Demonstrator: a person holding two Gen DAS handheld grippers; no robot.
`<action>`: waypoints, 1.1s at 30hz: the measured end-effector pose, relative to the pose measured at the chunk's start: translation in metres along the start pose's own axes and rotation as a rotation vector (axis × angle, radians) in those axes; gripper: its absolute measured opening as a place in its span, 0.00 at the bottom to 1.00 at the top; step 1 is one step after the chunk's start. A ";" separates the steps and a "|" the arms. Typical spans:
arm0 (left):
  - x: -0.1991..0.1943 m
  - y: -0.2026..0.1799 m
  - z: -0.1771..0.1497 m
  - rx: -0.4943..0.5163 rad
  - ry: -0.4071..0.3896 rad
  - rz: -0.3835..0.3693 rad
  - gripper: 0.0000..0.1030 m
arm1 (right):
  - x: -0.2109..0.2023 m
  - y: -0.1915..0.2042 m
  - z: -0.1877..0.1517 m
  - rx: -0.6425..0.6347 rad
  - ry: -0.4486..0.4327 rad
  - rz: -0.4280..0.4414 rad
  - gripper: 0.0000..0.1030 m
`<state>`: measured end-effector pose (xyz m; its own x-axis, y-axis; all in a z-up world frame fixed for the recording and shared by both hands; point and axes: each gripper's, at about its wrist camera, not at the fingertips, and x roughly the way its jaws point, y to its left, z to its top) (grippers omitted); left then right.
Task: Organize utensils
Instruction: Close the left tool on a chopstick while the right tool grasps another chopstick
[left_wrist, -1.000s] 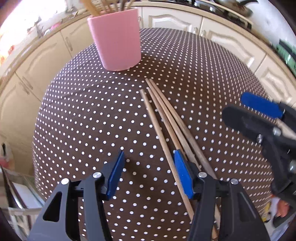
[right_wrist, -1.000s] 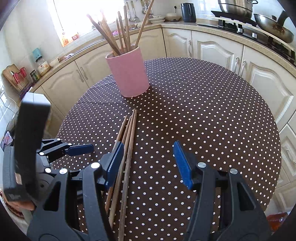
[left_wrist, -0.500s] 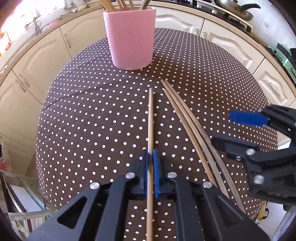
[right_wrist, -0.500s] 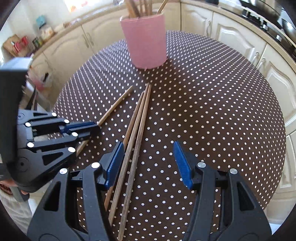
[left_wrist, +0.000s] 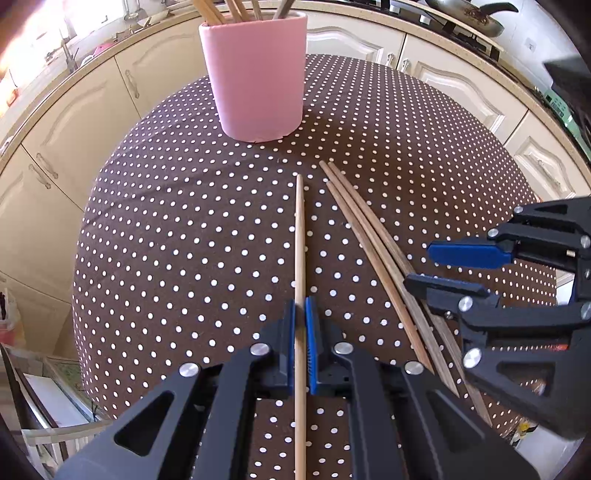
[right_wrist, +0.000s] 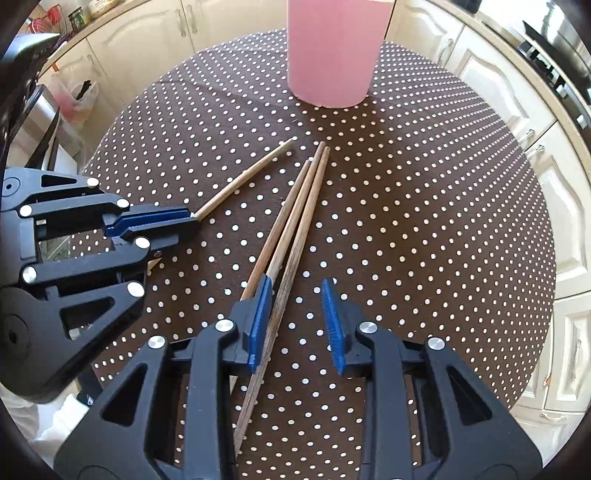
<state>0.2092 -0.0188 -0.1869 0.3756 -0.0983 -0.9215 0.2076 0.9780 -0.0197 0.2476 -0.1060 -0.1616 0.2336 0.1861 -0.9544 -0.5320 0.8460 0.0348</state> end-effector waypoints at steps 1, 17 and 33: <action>0.000 0.000 0.000 0.001 0.003 -0.001 0.06 | 0.002 -0.003 0.002 0.016 0.009 0.021 0.24; 0.003 -0.004 0.006 0.022 0.033 0.019 0.06 | -0.001 0.012 -0.001 -0.019 0.064 -0.005 0.24; 0.000 0.002 -0.003 0.003 -0.009 0.010 0.06 | 0.014 0.028 0.015 -0.053 0.034 -0.039 0.11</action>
<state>0.2069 -0.0158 -0.1881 0.3858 -0.0903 -0.9181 0.2066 0.9784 -0.0094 0.2486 -0.0720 -0.1698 0.2276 0.1360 -0.9642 -0.5657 0.8244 -0.0172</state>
